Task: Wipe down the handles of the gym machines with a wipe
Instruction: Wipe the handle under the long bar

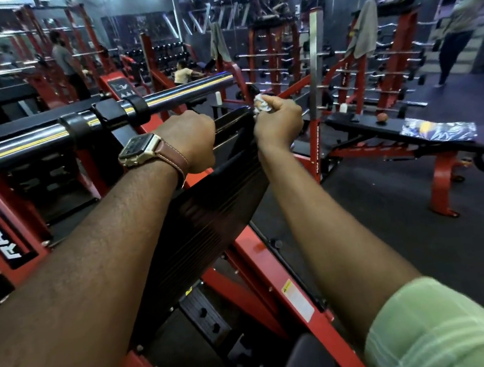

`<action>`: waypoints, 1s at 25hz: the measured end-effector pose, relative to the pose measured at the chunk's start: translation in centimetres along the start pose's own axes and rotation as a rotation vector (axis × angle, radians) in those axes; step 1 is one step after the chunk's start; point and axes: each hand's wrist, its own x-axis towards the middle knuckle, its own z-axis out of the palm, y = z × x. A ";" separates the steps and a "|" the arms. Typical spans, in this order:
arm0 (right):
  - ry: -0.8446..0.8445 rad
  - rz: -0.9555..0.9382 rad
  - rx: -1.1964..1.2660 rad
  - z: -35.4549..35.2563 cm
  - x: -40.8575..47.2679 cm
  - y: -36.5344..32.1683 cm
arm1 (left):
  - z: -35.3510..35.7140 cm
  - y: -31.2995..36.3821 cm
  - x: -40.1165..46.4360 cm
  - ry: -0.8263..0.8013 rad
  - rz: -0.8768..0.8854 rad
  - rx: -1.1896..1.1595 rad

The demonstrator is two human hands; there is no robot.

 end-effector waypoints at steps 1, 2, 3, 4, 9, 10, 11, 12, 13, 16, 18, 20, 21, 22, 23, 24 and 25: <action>-0.007 0.048 -0.026 0.1 0.5 0.3 | -0.1 0.1 -0.2 -0.006 -0.004 -0.002; -0.016 0.022 -0.045 -0.1 0.1 0.3 | -0.1 0.2 -0.3 -0.011 -0.009 -0.004; -0.046 -0.079 -0.044 -0.3 -0.9 0.2 | -0.1 0.2 -0.3 -0.010 -0.013 -0.002; -0.097 -0.206 -0.021 -0.7 -2.1 0.1 | -0.1 0.2 -0.3 -0.007 -0.017 0.002; -0.348 -0.394 -0.150 -1.2 2.9 0.3 | -0.5 0.1 -0.1 -0.052 0.017 0.063; -0.465 -0.404 -0.268 -0.7 5.4 -0.4 | -0.8 0.3 0.1 -0.076 0.035 0.091; -0.640 -0.414 -0.418 0.0 7.4 -1.2 | -1.0 0.4 0.4 -0.097 0.052 0.118; -0.830 -0.411 -0.575 1.0 9.1 -1.5 | -1.2 0.5 0.7 -0.108 0.067 0.129; -1.000 -0.401 -0.725 2.1 10.5 -1.7 | -1.2 0.6 1.1 -0.112 0.079 0.120; -1.269 -0.301 -1.009 4.5 11.2 0.1 | -0.8 0.9 1.9 -0.080 0.072 0.081; -1.389 -0.276 -1.029 5.0 10.7 1.9 | -0.3 1.1 2.2 -0.050 0.022 0.075; -1.492 -0.266 -1.006 5.3 10.8 2.1 | -0.2 1.3 2.4 -0.033 -0.004 0.082; -1.562 -0.235 -0.981 5.7 11.6 1.7 | -0.1 1.2 2.5 -0.042 -0.015 0.085; -1.627 -0.213 -0.951 6.2 12.5 1.1 | 0.0 1.3 2.7 -0.059 -0.033 0.088; -1.696 -0.246 -0.982 6.9 13.4 0.3 | 0.0 1.4 2.9 -0.063 -0.037 0.084; -1.719 -0.245 -1.012 7.4 13.6 -0.3 | 0.0 1.5 3.2 -0.061 -0.046 0.089; -1.712 -0.288 -1.024 7.7 13.5 -0.6 | 0.2 1.5 3.5 -0.067 -0.066 0.093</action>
